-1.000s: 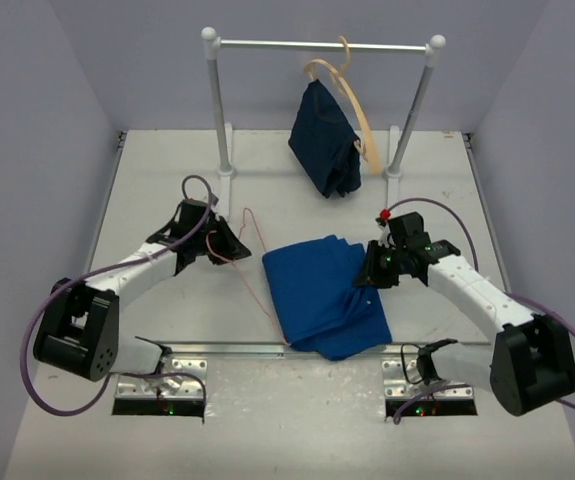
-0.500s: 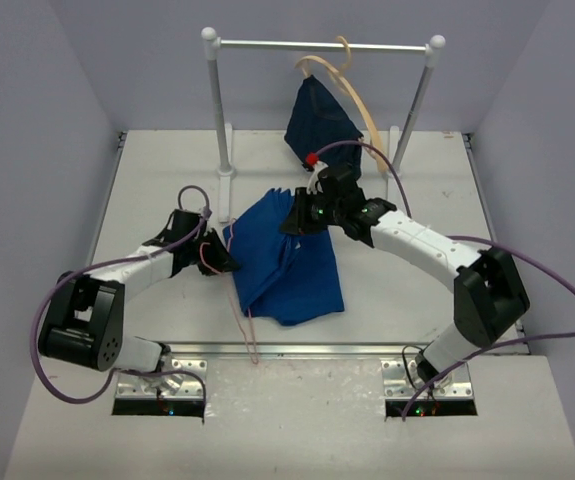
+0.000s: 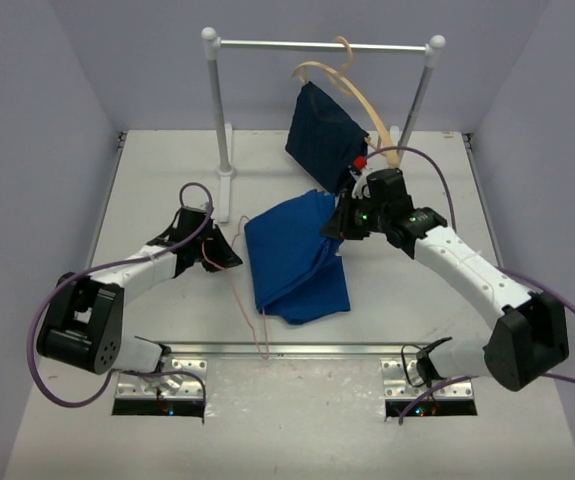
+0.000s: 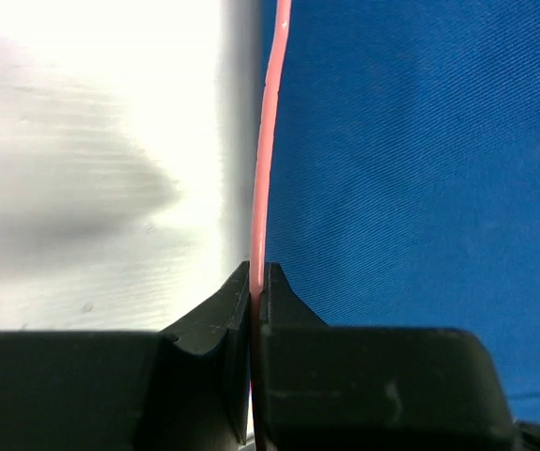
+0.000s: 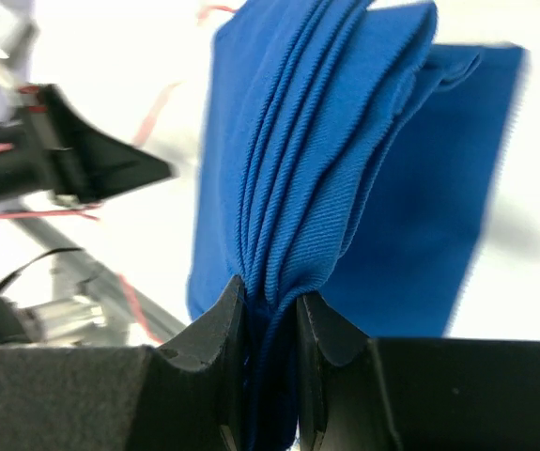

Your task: Place the trousers on the hanger

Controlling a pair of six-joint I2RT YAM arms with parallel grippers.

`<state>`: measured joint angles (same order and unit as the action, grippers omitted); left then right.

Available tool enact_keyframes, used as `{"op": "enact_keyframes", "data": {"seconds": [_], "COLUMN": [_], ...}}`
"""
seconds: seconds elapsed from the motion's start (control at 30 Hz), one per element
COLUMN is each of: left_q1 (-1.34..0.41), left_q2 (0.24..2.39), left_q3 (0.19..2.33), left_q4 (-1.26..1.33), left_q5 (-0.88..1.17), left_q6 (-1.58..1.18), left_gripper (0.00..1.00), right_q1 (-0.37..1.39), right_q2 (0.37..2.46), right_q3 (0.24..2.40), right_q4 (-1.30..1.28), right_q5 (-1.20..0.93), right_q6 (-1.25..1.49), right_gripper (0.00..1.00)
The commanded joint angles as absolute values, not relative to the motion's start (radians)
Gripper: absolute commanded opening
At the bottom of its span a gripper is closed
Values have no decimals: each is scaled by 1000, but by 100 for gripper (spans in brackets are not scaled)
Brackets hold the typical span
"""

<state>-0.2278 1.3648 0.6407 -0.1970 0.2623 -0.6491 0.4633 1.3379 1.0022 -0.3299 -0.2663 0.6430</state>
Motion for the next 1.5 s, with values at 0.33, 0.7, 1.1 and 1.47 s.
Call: {"op": "enact_keyframes", "data": {"seconds": [0.33, 0.7, 1.1, 1.47], "left_q1": [-218, -219, -220, -181], "left_q2": [1377, 1372, 1355, 1258], "left_q3": [721, 706, 699, 702], "left_q4": [-343, -295, -262, -339], "left_q5": [110, 169, 244, 124], "left_q6": [-563, -578, -607, -637], "left_gripper": [0, 0, 0, 0], "right_q1": [388, 418, 597, 597], "right_q2": [1438, 1297, 1319, 1680], "right_q3": [794, 778, 787, 762], "right_q4": [-323, -505, -289, -333], "right_q5": [-31, 27, -85, -93], "right_q6": [469, 487, 542, 631], "right_gripper": [19, 87, 55, 0]}}
